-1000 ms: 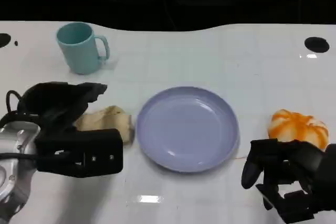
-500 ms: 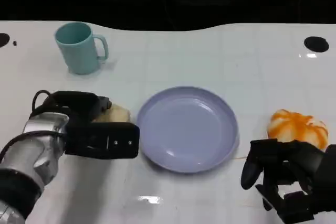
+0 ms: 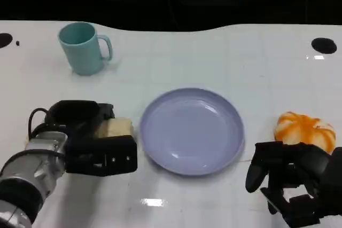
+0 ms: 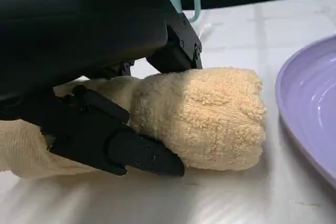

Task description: Grasp the towel on the left side of the plate with the left hand and place it into the plate.

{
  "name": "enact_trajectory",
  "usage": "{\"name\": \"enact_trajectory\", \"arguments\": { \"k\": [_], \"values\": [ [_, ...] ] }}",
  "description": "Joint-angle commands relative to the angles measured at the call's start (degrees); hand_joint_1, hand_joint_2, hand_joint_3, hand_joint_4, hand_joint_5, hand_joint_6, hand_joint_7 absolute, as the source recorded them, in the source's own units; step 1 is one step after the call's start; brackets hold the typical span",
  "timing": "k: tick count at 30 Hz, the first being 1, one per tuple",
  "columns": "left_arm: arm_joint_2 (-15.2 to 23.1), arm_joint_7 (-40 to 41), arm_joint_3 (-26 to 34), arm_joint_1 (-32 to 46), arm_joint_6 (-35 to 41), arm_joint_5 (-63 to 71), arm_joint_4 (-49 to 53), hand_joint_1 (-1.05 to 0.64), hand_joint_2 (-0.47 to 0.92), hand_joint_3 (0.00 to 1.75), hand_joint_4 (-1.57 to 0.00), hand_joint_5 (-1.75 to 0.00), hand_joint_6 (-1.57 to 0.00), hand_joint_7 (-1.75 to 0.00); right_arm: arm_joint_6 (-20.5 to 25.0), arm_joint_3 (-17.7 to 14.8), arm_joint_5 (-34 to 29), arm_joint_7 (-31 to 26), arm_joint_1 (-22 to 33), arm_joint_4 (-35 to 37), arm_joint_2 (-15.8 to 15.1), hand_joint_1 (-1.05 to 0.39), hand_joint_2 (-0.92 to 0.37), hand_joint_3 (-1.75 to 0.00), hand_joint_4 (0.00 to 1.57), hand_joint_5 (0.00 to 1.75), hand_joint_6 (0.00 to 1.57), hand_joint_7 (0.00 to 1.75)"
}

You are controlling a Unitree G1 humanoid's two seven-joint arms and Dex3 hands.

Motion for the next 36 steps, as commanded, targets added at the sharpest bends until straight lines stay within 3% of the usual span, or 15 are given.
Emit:
{"name": "enact_trajectory", "arguments": {
  "k": [1, 4, 11, 15, 17, 20, 24, 28, 36],
  "values": [
    [1.8, 3.2, 2.2, 1.4, -0.3, -1.9, -3.5, -0.24, 0.91, 0.36, -0.78, -1.75, -0.52, -1.72, -0.4, -0.7, 0.3, 0.2, 0.1, -0.1, -0.9, 0.05, -0.57, -1.09, 0.68, 1.68, 0.70, 1.42],
    [2.3, 5.3, 3.7, 3.0, -1.0, -3.0, -6.7, -0.23, 0.91, 0.26, -0.79, -1.75, -0.54, -1.74, -1.2, -0.6, -0.1, 0.3, 0.1, 0.2, -1.1, 0.05, -0.57, -1.09, 0.69, 1.68, 0.70, 1.42],
    [3.8, 6.9, 6.7, 6.5, 1.2, -3.9, -16.1, -0.21, 0.91, 0.26, -0.83, -1.75, -0.55, -1.75, -0.4, -0.6, 0.1, 0.3, 0.2, -0.2, -1.2, 0.06, -0.58, -1.08, 0.69, 1.67, 0.70, 1.42],
    [3.7, 3.8, 8.3, 8.1, 2.7, -5.3, -23.2, -0.21, 0.87, 0.43, -0.83, -1.75, -0.57, -1.75, 0.3, -0.6, 0.1, 0.2, 0.2, -0.5, -1.3, 0.06, -0.58, -1.08, 0.70, 1.68, 0.70, 1.42],
    [3.5, 2.7, 8.3, 8.7, 1.3, -6.0, -26.6, -0.19, 0.72, 0.71, -0.83, -1.75, -0.59, -1.75, 0.4, -0.5, 0.0, 0.1, 0.1, -0.6, -1.3, 0.05, -0.59, -1.07, 0.69, 1.67, 0.70, 1.43],
    [2.7, 0.9, 7.1, 9.2, -0.2, -5.8, -31.3, -0.20, 0.63, 0.85, -0.85, -1.75, -0.60, -1.75, 0.0, -0.5, 0.1, 0.3, 0.1, -0.3, -1.3, 0.05, -0.59, -1.06, 0.69, 1.67, 0.70, 1.43],
    [1.4, -3.2, 5.5, 9.1, 0.8, -4.8, -36.0, -0.22, 0.63, 0.76, -0.82, -1.75, -0.62, -1.63, 0.3, -0.3, -0.1, 0.1, -0.1, -0.4, -1.3, 0.05, -0.59, -1.06, 0.69, 1.67, 0.70, 1.43],
    [-1.2, -3.8, 3.8, 8.2, 1.5, -3.4, -36.1, -0.19, 0.54, 0.89, -0.86, -1.75, -0.62, -1.74, 0.0, -0.2, -0.1, 0.2, -0.2, -0.4, -1.3, 0.05, -0.59, -1.06, 0.69, 1.67, 0.70, 1.43],
    [-5.4, -8.6, 0.9, 5.9, 3.8, -2.6, -34.3, -0.20, 0.52, 0.90, -0.87, -1.75, -0.61, -1.75, 0.0, -0.4, 0.2, 0.3, -0.2, -0.5, -1.3, 0.04, -0.57, -1.08, 0.69, 1.67, 0.69, 1.43]
  ]
}}
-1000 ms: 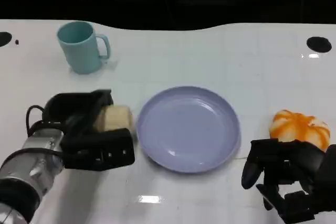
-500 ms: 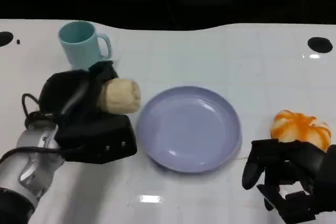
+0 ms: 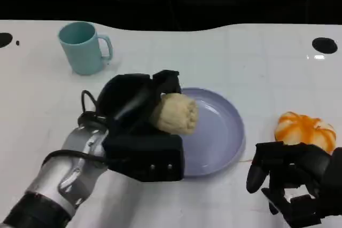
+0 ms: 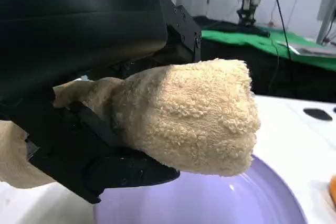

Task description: Grasp the towel on the left side of the plate with the left hand and place it into the plate.

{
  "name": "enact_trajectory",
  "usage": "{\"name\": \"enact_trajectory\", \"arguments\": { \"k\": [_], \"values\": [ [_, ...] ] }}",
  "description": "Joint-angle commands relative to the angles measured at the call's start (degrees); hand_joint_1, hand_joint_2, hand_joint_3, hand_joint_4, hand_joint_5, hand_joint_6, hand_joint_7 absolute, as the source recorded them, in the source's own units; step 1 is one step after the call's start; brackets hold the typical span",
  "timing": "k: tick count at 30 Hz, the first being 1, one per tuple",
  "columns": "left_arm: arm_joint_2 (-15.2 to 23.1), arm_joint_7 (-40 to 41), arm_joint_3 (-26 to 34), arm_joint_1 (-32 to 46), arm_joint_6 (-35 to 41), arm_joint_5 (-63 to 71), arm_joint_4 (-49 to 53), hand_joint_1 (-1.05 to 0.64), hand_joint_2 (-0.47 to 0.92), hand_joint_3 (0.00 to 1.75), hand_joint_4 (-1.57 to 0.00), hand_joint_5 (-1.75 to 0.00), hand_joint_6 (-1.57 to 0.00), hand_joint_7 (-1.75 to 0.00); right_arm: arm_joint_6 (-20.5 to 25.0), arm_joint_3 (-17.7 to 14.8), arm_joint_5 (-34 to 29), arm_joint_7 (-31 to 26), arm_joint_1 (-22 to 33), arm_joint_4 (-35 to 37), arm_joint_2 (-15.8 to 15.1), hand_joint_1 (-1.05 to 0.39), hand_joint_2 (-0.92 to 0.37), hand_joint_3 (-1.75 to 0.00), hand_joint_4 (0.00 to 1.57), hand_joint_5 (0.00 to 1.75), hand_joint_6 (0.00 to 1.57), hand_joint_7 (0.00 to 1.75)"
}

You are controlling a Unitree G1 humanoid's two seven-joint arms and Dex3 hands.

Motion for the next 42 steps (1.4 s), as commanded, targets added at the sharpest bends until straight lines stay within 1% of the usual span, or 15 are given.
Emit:
{"name": "enact_trajectory", "arguments": {
  "k": [1, 5, 9, 10, 11, 13, 15, 17, 18, 20, 23, 26, 33, 40, 42],
  "values": [
    [-1.8, -3.8, -1.6, -2.5, 1.8, 0.4, 1.5, -0.20, 0.52, 0.89, -0.87, -1.75, -0.60, -1.75, -0.1, -0.5, 0.2, 0.3, -0.2, -0.4, -0.8, 0.04, -0.57, -1.08, 0.69, 1.67, 0.69, 1.43],
    [-3.9, -5.3, -3.3, -3.3, 3.6, 1.4, 3.6, -0.20, 0.55, 0.85, -0.86, -1.75, -0.63, -1.67, -0.3, -0.5, 0.3, 0.5, -0.2, -0.4, -1.0, 0.04, -0.57, -1.08, 0.70, 1.68, 0.69, 1.43],
    [-5.3, -7.0, -4.2, -3.9, 4.5, 1.6, 5.4, -0.21, 0.66, 0.60, -0.82, -1.75, -0.67, -1.49, -0.1, -0.5, 0.4, 0.6, -0.2, -0.5, -1.0, 0.04, -0.57, -1.08, 0.70, 1.67, 0.69, 1.43],
    [-5.5, -7.6, -4.2, -3.9, 4.5, 1.1, 5.7, -0.22, 0.70, 0.54, -0.81, -1.75, -0.70, -1.37, 0.0, -0.5, 0.3, 0.6, -0.2, -0.5, -1.0, 0.04, -0.57, -1.08, 0.70, 1.67, 0.69, 1.43],
    [-5.7, -8.2, -4.0, -3.9, 4.6, 0.5, 5.9, -0.22, 0.75, 0.46, -0.78, -1.73, -0.76, -1.13, 0.1, -0.4, 0.3, 0.6, -0.3, -0.5, -1.0, 0.04, -0.57, -1.08, 0.70, 1.67, 0.69, 1.43],
    [-6.2, -9.6, -3.3, -3.9, 4.7, -0.9, 6.1, -0.21, 0.80, 0.40, -0.73, -1.66, -0.83, -0.83, -0.1, -0.3, 0.1, 0.7, -0.3, -0.4, -1.1, 0.04, -0.57, -1.08, 0.70, 1.67, 0.69, 1.43],
    [-5.9, -11.0, -3.3, -4.0, 4.6, -1.6, 6.1, -0.24, 0.88, 0.24, -0.63, -1.46, -0.81, -0.46, -0.6, -0.3, 0.1, 0.8, -0.3, -0.3, -1.2, 0.04, -0.57, -1.09, 0.71, 1.66, 0.70, 1.43],
    [-5.5, -12.0, -3.6, -4.1, 4.7, -1.6, 5.8, -0.28, 0.91, 0.14, -0.58, -1.25, -0.73, -0.21, -0.5, -0.3, 0.1, 0.9, -0.4, -0.3, -1.2, 0.04, -0.57, -1.09, 0.71, 1.66, 0.70, 1.43],
    [-4.9, -12.6, -4.1, -4.3, 4.6, -0.8, 5.6, -0.29, 0.92, 0.12, -0.57, -1.20, -0.72, -0.17, 0.0, -0.3, 0.1, 0.8, -0.4, -0.5, -1.2, 0.04, -0.57, -1.09, 0.71, 1.66, 0.70, 1.43],
    [-4.0, -13.6, -4.8, -4.6, 4.7, 0.5, 5.0, -0.44, 0.92, 0.10, -0.41, -0.67, -0.50, -0.04, 0.3, -0.4, 0.2, 0.9, -0.5, -0.5, -1.2, 0.03, -0.57, -1.09, 0.71, 1.66, 0.70, 1.43],
    [-3.2, -14.4, -5.2, -4.5, 4.6, 1.2, 3.9, -0.64, 0.91, 0.04, -0.24, -0.36, -0.32, 0.00, 1.1, -0.4, 0.2, 0.8, -0.5, -0.8, -1.3, 0.03, -0.57, -1.09, 0.69, 1.67, 0.69, 1.43],
    [-2.4, -14.1, -5.2, -3.9, 4.3, 1.8, 2.4, -0.74, 0.90, 0.01, -0.14, -0.29, -0.22, 0.00, 1.0, -0.5, 0.3, 0.9, -0.6, -0.7, -1.2, 0.04, -0.57, -1.08, 0.69, 1.67, 0.69, 1.43],
    [-0.5, -19.4, -1.5, -1.2, 7.4, -1.9, -5.9, -0.74, 0.92, 0.02, -0.14, -0.32, -0.20, -0.01, 0.4, -0.5, 0.2, 0.9, -0.6, -0.2, -1.2, 0.04, -0.58, -1.08, 0.69, 1.68, 0.69, 1.43],
    [0.5, -25.4, 4.7, 4.5, 12.7, -10.5, -17.3, -0.57, 0.90, 0.00, -0.23, -0.45, -0.34, -0.06, 0.9, -0.5, 0.0, 0.8, -0.9, -0.3, -1.3, 0.04, -0.58, -1.07, 0.68, 1.69, 0.69, 1.43],
    [1.2, -26.4, 6.4, 6.2, 13.6, -12.7, -19.9, -0.52, 0.91, 0.03, -0.32, -0.51, -0.39, -0.07, 0.7, -0.6, 0.2, 0.8, -0.9, -0.1, -1.2, 0.05, -0.59, -1.07, 0.68, 1.69, 0.69, 1.44]
  ]
}}
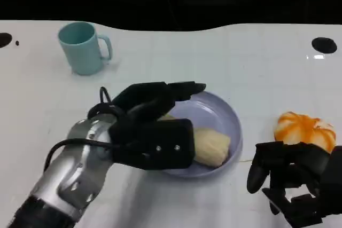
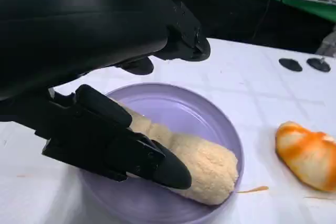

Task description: Grasp the towel on the left side of the plate with the left hand and place it into the plate.

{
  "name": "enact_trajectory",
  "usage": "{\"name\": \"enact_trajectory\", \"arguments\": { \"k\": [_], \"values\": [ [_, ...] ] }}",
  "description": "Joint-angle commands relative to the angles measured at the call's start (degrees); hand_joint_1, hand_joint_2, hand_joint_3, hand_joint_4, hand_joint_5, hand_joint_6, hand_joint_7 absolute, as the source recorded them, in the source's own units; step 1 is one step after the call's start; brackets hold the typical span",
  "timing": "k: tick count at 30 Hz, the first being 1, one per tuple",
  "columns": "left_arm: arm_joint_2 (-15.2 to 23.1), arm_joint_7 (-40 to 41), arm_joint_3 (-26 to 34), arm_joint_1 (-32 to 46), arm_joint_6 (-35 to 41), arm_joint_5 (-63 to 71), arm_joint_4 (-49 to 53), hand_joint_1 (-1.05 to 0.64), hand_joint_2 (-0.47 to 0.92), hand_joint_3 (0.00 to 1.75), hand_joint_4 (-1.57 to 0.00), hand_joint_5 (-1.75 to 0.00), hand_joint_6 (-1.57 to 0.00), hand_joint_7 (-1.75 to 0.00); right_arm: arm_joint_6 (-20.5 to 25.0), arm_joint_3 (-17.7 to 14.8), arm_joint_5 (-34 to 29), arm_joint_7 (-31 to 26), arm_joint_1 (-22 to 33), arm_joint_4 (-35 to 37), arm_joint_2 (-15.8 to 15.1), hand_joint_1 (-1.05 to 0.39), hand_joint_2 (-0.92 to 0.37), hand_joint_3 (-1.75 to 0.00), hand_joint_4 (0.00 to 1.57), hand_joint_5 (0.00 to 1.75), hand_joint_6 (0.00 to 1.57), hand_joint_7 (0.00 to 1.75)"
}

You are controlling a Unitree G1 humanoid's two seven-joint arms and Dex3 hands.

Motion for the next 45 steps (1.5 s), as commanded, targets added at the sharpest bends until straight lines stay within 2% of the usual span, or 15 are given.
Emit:
{"name": "enact_trajectory", "arguments": {
  "k": [1, 5, 7, 10, 11, 14, 15, 17, 20, 25, 28, 33, 37, 42, 45],
  "values": [
    [1.8, -2.9, 4.3, 4.0, 3.1, -5.2, -6.1, -0.51, 0.92, 0.04, -0.35, -0.53, -0.41, -0.08, -0.2, -0.6, 0.3, 0.0, -0.3, 0.0, -0.5, 0.05, -0.59, -1.07, 0.68, 1.69, 0.69, 1.44],
    [1.6, -5.5, 8.8, 8.3, 8.2, -11.9, -13.3, -0.34, 0.92, 0.16, -0.59, -0.69, -0.56, -0.13, -0.3, -0.7, 0.4, 0.0, -0.3, 0.1, -0.5, 0.05, -0.59, -1.07, 0.69, 1.68, 0.69, 1.44],
    [0.6, -5.4, 11.9, 11.1, 9.6, -16.6, -16.5, -0.29, 0.92, 0.19, -0.66, -0.72, -0.64, -0.17, 0.0, -0.5, 0.2, 0.0, -0.4, 0.0, -0.6, 0.06, -0.59, -1.07, 0.69, 1.68, 0.69, 1.44],
    [-1.3, -4.1, 15.9, 15.2, 10.3, -23.1, -19.9, -0.18, 0.92, 0.23, -0.75, -0.88, -0.84, -0.26, 0.2, -0.4, 0.1, 0.0, -0.6, -0.1, -0.6, 0.05, -0.59, -1.07, 0.69, 1.68, 0.69, 1.43],
    [-2.0, -3.7, 17.0, 16.2, 10.9, -24.9, -20.8, -0.14, 0.90, 0.32, -0.76, -0.99, -0.91, -0.34, 0.2, -0.3, 0.1, 0.0, -0.6, 0.0, -0.6, 0.05, -0.59, -1.06, 0.69, 1.68, 0.69, 1.43],
    [-4.0, -2.2, 19.9, 20.2, 13.9, -29.7, -25.1, -0.11, 0.61, 0.96, -0.81, -1.31, -0.89, -0.89, 1.1, -0.3, 0.2, -0.2, -0.9, -0.2, -0.4, 0.05, -0.59, -1.07, 0.69, 1.69, 0.69, 1.42],
    [-4.0, -2.1, 20.4, 21.3, 14.5, -30.7, -26.4, -0.10, 0.58, 1.02, -0.81, -1.34, -0.87, -0.95, 1.2, -0.2, 0.2, -0.2, -1.0, -0.2, -0.3, 0.05, -0.59, -1.07, 0.69, 1.69, 0.69, 1.42],
    [-4.5, -1.6, 21.9, 23.8, 18.3, -33.5, -30.3, -0.09, 0.49, 1.19, -0.81, -1.51, -0.83, -1.17, 1.3, -0.1, 0.3, -0.3, -1.1, -0.3, -0.2, 0.05, -0.59, -1.07, 0.69, 1.69, 0.70, 1.43],
    [-5.5, -0.4, 24.3, 27.3, 26.5, -38.5, -36.9, -0.10, 0.47, 1.30, -0.80, -1.62, -0.81, -1.31, 0.9, -0.1, 0.5, -0.2, -1.0, 0.0, 0.0, 0.05, -0.58, -1.08, 0.69, 1.70, 0.70, 1.43],
    [-8.1, 2.7, 28.9, 31.9, 36.9, -47.4, -44.3, -0.09, 0.50, 1.29, -0.81, -1.73, -0.81, -1.42, 1.2, -0.2, 0.3, -0.3, -1.1, -0.2, -0.2, 0.05, -0.58, -1.08, 0.69, 1.69, 0.70, 1.43],
    [-7.7, 3.1, 31.2, 33.6, 41.2, -51.9, -46.4, -0.10, 0.55, 1.26, -0.84, -1.74, -0.80, -1.47, 1.4, -0.5, 0.6, -0.1, -1.1, -0.3, -0.3, 0.05, -0.58, -1.08, 0.69, 1.68, 0.70, 1.43],
    [-6.7, 5.5, 33.3, 32.3, 49.5, -56.4, -45.4, -0.12, 0.55, 1.25, -0.82, -1.75, -0.69, -1.68, 1.2, -0.9, 0.9, 0.1, -1.0, 0.0, -0.3, 0.04, -0.58, -1.08, 0.69, 1.68, 0.69, 1.43],
    [-6.4, 5.3, 36.4, 29.7, 55.6, -61.7, -42.1, -0.09, 0.59, 1.29, -0.79, -1.75, -0.64, -1.74, 0.9, -1.0, 0.7, 0.0, -0.8, 0.0, -0.5, 0.05, -0.58, -1.08, 0.69, 1.69, 0.69, 1.44],
    [-5.5, 6.3, 36.9, 27.7, 56.7, -63.4, -38.2, -0.07, 0.58, 1.31, -0.82, -1.75, -0.68, -1.75, 0.9, -1.0, 0.6, -0.1, -0.7, 0.1, -0.6, 0.04, -0.58, -1.08, 0.69, 1.68, 0.70, 1.43],
    [-5.3, 7.8, 36.5, 27.5, 57.3, -63.2, -38.2, -0.07, 0.62, 1.25, -0.82, -1.75, -0.69, -1.75, 0.2, -1.0, 0.6, 0.0, -0.5, 0.3, -0.7, 0.05, -0.58, -1.08, 0.69, 1.68, 0.70, 1.43]
  ]
}}
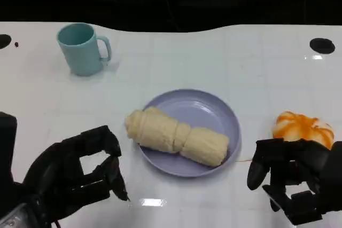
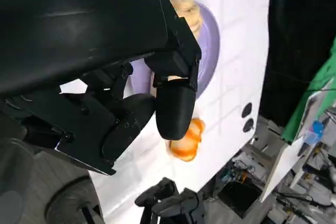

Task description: Grasp the towel on the left side of the plate with the left hand and place it into the plate.

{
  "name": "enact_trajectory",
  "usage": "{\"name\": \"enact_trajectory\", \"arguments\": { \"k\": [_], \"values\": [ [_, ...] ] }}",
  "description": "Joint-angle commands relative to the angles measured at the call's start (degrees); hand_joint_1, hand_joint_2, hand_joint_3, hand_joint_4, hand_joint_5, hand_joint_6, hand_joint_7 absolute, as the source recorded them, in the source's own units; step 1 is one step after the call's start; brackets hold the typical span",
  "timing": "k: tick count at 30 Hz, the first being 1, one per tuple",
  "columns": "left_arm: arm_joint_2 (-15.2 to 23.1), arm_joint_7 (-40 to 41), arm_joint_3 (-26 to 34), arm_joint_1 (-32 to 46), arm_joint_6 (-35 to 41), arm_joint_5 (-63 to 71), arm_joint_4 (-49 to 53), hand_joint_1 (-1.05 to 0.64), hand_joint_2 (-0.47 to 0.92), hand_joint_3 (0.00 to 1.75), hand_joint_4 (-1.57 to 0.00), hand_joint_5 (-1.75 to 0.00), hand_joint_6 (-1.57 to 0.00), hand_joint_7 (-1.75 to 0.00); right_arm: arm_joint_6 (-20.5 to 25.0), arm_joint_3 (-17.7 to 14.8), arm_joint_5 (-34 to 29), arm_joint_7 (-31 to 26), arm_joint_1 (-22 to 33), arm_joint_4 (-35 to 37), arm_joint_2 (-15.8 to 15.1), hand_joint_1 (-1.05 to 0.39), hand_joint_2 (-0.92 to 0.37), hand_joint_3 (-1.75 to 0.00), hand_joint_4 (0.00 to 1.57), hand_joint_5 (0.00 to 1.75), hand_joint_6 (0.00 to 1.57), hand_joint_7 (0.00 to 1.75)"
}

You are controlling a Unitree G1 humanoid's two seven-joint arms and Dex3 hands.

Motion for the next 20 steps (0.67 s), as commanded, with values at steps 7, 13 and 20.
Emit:
{"name": "enact_trajectory", "arguments": {
  "k": [7, 13, 20],
  "values": [
    [1.7, 1.3, -0.8, -0.4, -1.1, -0.4, 1.7, -0.08, 0.59, 1.27, -0.83, -1.75, -0.70, -1.74, -1.4, -1.1, 0.2, 0.1, 0.8, 0.1, -1.0, 0.05, -0.58, -1.08, 0.70, 1.67, 0.70, 1.42],
    [1.8, 3.9, -1.4, -0.5, 0.2, -0.1, 0.0, -0.08, 0.62, 1.25, -0.82, -1.75, -0.68, -1.75, -2.1, -1.2, 0.5, 0.3, 1.1, 0.2, -0.9, 0.06, -0.58, -1.08, 0.70, 1.68, 0.70, 1.43],
    [2.7, 1.9, -1.4, 0.6, -2.0, -1.0, 0.8, -0.08, 0.63, 1.21, -0.81, -1.75, -0.67, -1.74, -1.7, -1.3, 0.4, -0.1, 1.9, -0.7, -0.6, 0.05, -0.58, -1.09, 0.70, 1.68, 0.69, 1.43]
  ]
}}
